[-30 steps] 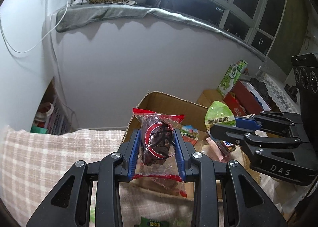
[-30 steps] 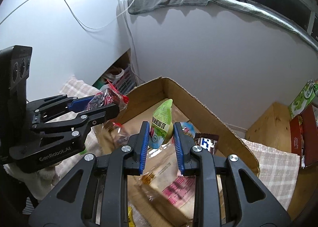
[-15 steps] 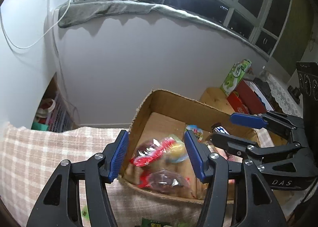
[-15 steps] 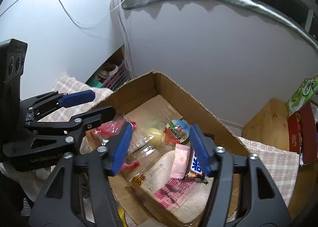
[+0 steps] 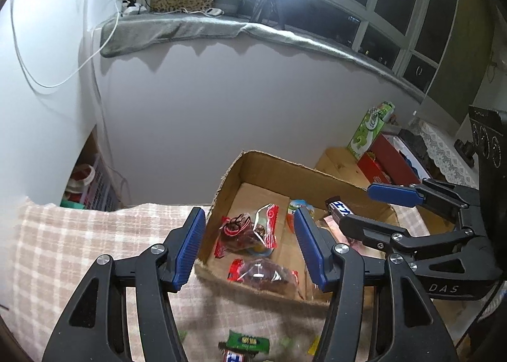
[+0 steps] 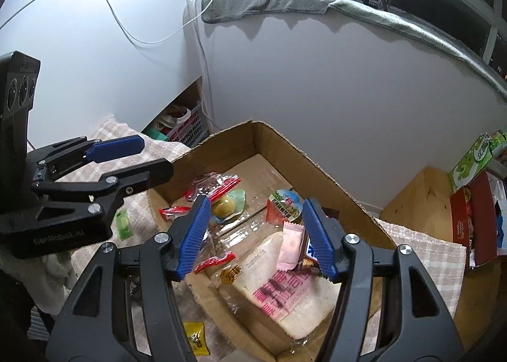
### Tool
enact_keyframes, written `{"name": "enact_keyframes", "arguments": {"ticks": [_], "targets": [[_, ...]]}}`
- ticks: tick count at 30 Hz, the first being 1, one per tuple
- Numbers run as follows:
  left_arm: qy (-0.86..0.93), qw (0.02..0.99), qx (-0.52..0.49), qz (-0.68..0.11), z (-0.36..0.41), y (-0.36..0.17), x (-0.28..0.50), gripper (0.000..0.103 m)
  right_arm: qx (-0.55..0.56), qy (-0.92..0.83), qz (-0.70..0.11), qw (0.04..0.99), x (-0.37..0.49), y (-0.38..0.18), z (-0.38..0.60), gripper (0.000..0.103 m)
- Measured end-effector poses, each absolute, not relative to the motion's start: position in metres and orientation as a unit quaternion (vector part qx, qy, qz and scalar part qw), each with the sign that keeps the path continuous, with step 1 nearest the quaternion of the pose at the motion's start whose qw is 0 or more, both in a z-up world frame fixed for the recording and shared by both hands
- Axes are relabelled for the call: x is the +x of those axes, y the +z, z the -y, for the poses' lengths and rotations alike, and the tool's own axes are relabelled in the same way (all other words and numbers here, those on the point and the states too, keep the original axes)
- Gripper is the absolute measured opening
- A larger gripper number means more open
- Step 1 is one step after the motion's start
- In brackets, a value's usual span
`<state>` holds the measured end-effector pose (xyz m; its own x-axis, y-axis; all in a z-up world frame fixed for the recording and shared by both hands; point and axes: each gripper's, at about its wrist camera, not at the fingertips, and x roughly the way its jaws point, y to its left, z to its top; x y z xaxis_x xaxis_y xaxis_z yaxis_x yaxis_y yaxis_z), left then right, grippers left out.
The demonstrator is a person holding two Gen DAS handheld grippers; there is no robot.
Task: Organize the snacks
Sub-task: 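Grasp the green candy with the left tool while the right tool grasps the yellow candy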
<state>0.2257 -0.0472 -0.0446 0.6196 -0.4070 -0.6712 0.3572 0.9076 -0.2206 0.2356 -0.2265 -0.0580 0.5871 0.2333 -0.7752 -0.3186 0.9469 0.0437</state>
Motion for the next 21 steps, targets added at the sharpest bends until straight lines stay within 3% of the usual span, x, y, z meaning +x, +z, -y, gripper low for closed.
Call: {"name": "enact_keyframes", "arguments": {"ticks": [21], "targets": [[-0.168, 0.909, -0.04, -0.379, -0.033, -0.044, 0.163, 0.057, -0.066, 0.173, -0.403, 0.896, 0.155, -0.042, 0.216, 0.063]]}}
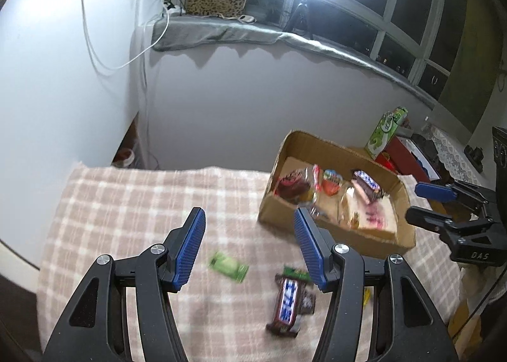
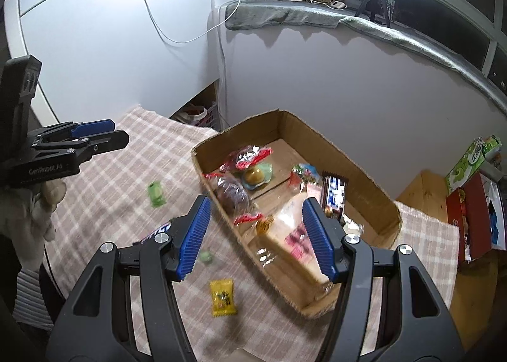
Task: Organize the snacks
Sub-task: 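Grasp the green candy with the left tool while the right tool grasps the yellow candy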
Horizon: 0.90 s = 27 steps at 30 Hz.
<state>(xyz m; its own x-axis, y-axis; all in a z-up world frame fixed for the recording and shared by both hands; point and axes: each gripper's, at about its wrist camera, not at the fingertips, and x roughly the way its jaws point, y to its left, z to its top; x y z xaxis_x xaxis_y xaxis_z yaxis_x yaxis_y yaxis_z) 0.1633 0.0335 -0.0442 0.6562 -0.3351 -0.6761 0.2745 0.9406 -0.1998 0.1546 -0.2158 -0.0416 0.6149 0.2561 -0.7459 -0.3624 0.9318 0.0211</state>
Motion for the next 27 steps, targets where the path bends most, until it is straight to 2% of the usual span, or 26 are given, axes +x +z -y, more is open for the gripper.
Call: {"name": "enact_keyframes", "arguments": {"ticks": [10, 15, 27], "targets": [[-0.153, 0.889, -0.042, -0.43, -0.045, -0.094, 0.146, 0.056, -0.069, 0.187, -0.417, 0.887, 0.103, -0.069, 0.219, 0.063], [-0.155, 0.877, -0.044, -0.453, -0.041, -0.119, 0.145, 0.052, -0.074, 0.19, -0.433, 0.878, 0.087, -0.088, 0.218, 0.051], [-0.155, 0.862, -0.075, -0.477, -0.038, -0.143, 0.164, 0.052, -0.078, 0.193, -0.483, 0.85, 0.09, -0.143, 0.209, 0.051]]}}
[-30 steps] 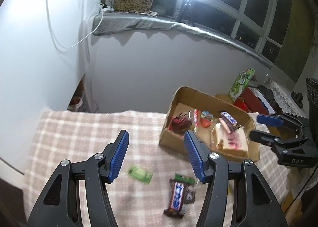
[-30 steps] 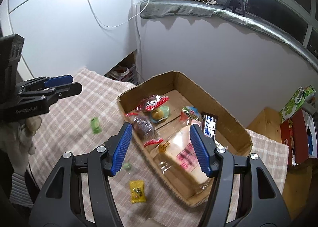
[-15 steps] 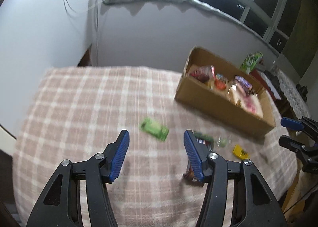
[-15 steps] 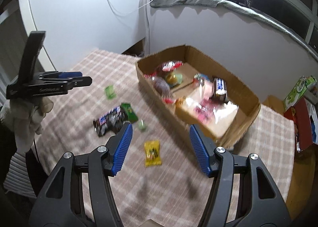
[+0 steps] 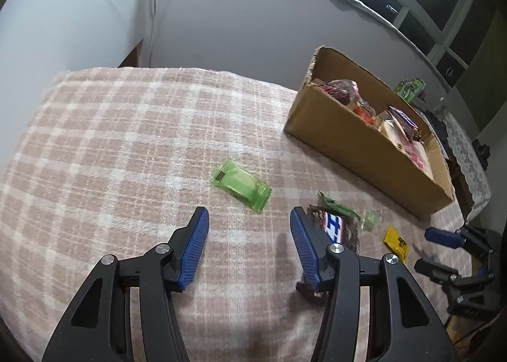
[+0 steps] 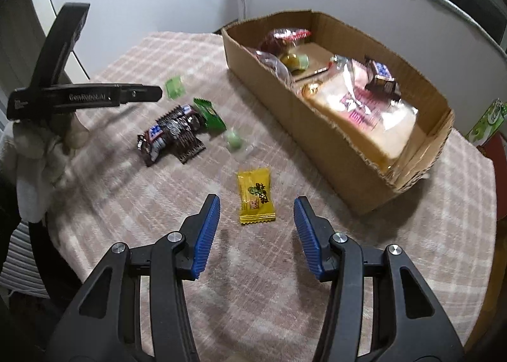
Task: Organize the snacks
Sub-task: 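Grasp the green candy with the left tool while the right tool grasps the yellow candy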
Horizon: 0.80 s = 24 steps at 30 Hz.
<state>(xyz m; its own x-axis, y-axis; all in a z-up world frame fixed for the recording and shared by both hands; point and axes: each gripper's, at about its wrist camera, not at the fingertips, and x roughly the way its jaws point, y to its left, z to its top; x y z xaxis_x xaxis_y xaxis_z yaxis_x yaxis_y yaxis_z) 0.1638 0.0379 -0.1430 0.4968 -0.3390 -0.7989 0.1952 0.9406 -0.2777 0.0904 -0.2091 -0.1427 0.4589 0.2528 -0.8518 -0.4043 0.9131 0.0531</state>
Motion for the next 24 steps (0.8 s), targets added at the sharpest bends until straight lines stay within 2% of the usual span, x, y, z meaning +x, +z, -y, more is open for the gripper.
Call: {"name": "enact_keyframes", "arguments": {"ticks": [12, 17, 22, 23, 24], "targets": [[-0.159, 0.86, -0.048, -0.483, -0.016, -0.151, 0.192, 0.052, -0.067, 0.188, -0.495, 0.846, 0.103, -0.158, 0.217, 0.051], [-0.145, 0.868, -0.001, -0.475, -0.002, -0.153, 0.195, 0.045, -0.066, 0.19, -0.496, 0.845, 0.108, -0.162, 0.216, 0.051], [-0.131, 0.873, 0.017, -0.47, 0.0, -0.153, 0.2, 0.032, -0.073, 0.196, -0.5, 0.84, 0.115, -0.168, 0.208, 0.051], [-0.131, 0.873, 0.02, -0.469, 0.001, -0.154, 0.202, 0.032, -0.075, 0.197, -0.5, 0.84, 0.115, -0.169, 0.205, 0.05], [-0.131, 0.874, 0.022, -0.468, 0.002, -0.154, 0.202, 0.031, -0.078, 0.197, -0.5, 0.839, 0.117, -0.17, 0.203, 0.044]]}}
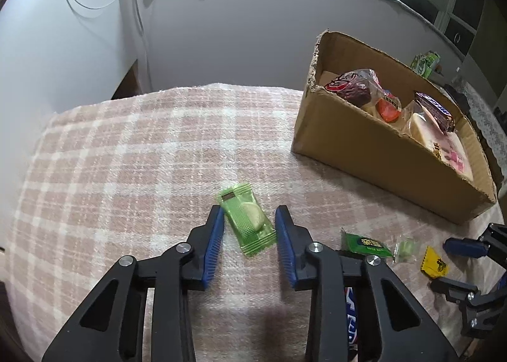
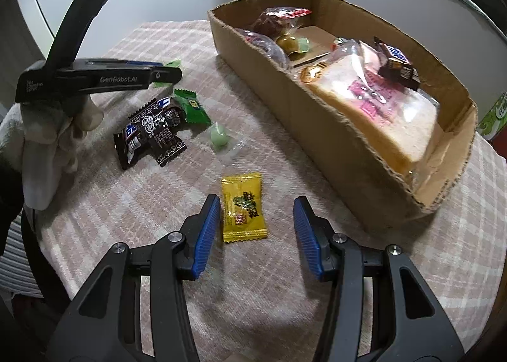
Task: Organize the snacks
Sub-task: 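Grasp the green candy with the left tool while the right tool grasps the yellow candy, then carry both candies into the box and open both tools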
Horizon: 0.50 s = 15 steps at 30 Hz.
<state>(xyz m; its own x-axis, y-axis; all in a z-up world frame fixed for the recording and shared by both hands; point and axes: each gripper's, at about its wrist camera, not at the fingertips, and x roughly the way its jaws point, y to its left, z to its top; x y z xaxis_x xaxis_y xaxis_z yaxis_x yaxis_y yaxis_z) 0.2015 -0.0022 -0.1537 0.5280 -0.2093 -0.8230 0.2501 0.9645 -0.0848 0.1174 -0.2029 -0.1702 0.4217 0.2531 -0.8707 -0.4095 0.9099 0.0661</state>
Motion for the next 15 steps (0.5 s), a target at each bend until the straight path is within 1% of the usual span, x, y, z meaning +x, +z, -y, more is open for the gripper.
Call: {"name": "enact_keyframes", "arguments": {"ticks": [1, 5, 6, 7, 8, 9, 15], "targets": [[-0.131, 0.875, 0.027, -0.465, 0.003, -0.154, 0.201, 0.03, -0.083, 0.198, -0.501, 0.838, 0.118, -0.171, 0.2, 0.041], [-0.131, 0.878, 0.036, -0.459, 0.005, -0.155, 0.199, 0.029, -0.099, 0.195, -0.498, 0.839, 0.121, -0.173, 0.194, 0.04], [-0.131, 0.878, 0.036, -0.459, 0.006, -0.155, 0.199, 0.028, -0.102, 0.195, -0.498, 0.839, 0.121, -0.173, 0.192, 0.037], [-0.131, 0.878, 0.036, -0.458, 0.007, -0.155, 0.2, 0.024, -0.108, 0.194, -0.497, 0.839, 0.121, -0.173, 0.19, 0.035], [-0.129, 0.879, 0.037, -0.458, 0.007, -0.156, 0.2, 0.022, -0.115, 0.192, -0.496, 0.839, 0.121, -0.173, 0.188, 0.028], [-0.13, 0.879, 0.034, -0.458, 0.004, -0.156, 0.199, 0.022, -0.119, 0.191, -0.496, 0.839, 0.12, -0.173, 0.187, 0.026], [-0.133, 0.878, 0.02, -0.459, -0.006, -0.156, 0.196, 0.022, -0.123, 0.191, -0.499, 0.836, 0.122, -0.172, 0.186, 0.025]]}}
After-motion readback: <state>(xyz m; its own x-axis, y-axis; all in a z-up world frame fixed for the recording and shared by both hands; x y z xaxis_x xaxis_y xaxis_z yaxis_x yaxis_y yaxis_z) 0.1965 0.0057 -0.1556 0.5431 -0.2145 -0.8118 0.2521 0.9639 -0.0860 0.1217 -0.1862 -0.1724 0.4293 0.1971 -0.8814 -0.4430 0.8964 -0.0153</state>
